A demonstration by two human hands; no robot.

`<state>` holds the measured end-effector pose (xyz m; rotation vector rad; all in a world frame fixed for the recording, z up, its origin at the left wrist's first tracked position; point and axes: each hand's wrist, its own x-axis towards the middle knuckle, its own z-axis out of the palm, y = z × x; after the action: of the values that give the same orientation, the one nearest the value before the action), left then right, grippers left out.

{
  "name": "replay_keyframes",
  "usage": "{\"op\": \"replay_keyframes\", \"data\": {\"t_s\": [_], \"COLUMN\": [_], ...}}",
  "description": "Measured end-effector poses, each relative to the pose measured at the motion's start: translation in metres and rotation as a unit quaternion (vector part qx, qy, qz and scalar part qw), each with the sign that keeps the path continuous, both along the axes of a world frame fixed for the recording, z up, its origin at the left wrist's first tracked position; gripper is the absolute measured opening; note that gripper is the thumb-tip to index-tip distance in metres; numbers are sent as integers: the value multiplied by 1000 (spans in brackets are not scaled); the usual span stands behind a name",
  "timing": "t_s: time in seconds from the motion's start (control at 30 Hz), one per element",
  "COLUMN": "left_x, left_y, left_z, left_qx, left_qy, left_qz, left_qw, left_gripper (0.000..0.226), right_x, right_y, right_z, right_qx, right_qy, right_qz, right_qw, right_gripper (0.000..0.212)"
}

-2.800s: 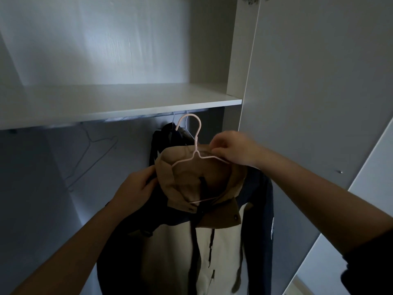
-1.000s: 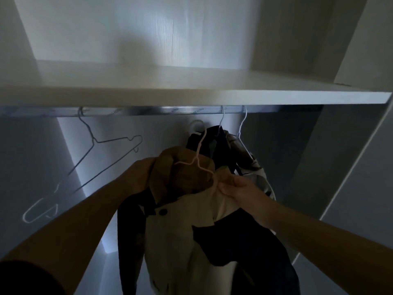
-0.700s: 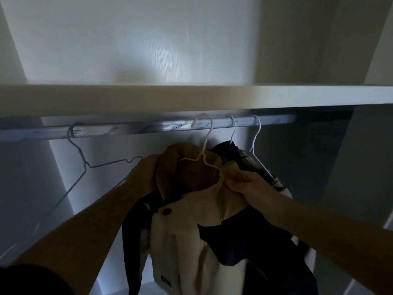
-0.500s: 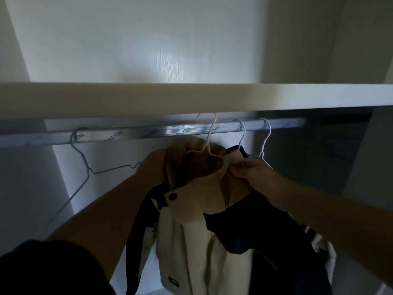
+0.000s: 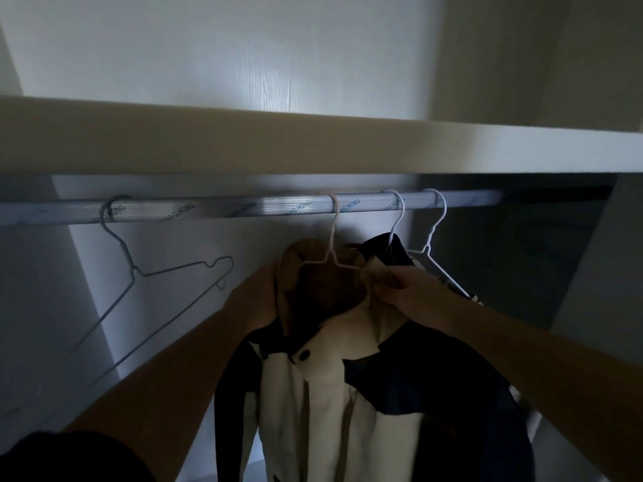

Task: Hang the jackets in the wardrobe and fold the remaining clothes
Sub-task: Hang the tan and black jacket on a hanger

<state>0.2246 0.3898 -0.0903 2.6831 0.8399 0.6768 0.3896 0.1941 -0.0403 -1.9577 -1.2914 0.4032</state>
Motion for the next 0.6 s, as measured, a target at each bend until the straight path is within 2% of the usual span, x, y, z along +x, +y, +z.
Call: {"op": "replay_keyframes", "data": {"t_s": [0.07,0.13,0.2,0.27,0.37,0.43,0.5,0.53,0.6], "left_x": [-2,-3,-5,-6,-10,-16,-24,-28,-30], "left_y": [3,4,3,7,5,-1,-14,-21,-35], "left_z": [-2,-4,-4,-6,-6,-14,-34,-46,-73], "left_qx": [-31,-40,-31,-35,-45,-54,-85,-113,-169], "left_qy": [-5,-18,-15,-14,-18,-78,-150,-161,-102], "left_qz": [23,30,23,21,37,50,94,114,118], "left_qw": [999,999,999,999,998,994,981,974,973], "left_gripper": [20,17,13,8,6,12,28,28,18], "right_x": [-4,-19,-43,-63,-68,-61,-57,-56,-54], "right_y": [-4,-7,-8,-7,-7,-12,-18,-19,-19], "right_z": [-2,-4,-4,-10,-23,-35,-42,-44,-46], "right_qx": [-6,46,91,66,-87,-153,-167,-161,-167], "right_qy": [-148,-320,-432,-499,-559,-574,-600,-608,-600], "right_qz": [-27,-72,-22,66,104,107,112,107,101], "right_qw": [989,943,897,862,818,797,774,770,776], "right_gripper": [13,33,42,30,31,30,22,19,20]}}
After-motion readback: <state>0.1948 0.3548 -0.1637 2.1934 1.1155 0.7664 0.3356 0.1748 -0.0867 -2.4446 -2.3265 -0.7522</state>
